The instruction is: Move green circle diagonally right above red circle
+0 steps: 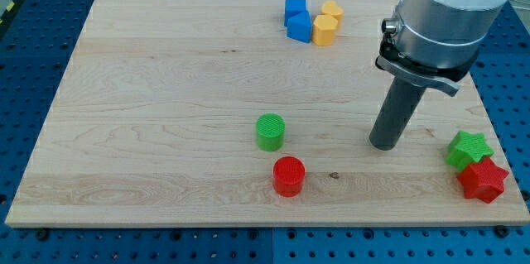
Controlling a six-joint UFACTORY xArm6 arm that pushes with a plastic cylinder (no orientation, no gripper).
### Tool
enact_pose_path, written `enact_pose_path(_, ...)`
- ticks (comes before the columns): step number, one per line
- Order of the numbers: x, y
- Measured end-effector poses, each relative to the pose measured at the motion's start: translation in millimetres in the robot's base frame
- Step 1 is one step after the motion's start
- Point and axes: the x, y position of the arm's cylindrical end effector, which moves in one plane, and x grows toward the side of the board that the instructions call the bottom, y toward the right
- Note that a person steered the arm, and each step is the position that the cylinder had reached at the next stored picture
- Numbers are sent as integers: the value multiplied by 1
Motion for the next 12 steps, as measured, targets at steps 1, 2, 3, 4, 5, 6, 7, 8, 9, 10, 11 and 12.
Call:
enact_pose_path(1, 0, -1)
enact_pose_path(2, 0, -1)
enact_pose_path(3, -12, -18)
enact_pose_path(4, -24, -58)
enact_pose_path(5, -38, -90)
enact_pose_path(6, -48, -121)
enact_pose_path(7, -48, -153)
enact_pose_path(8, -47, -173)
enact_pose_path(9, -21, -177)
enact_pose_path(10, 4, -162)
enact_pose_path(11, 9, -140)
enact_pose_path(12, 9, -123)
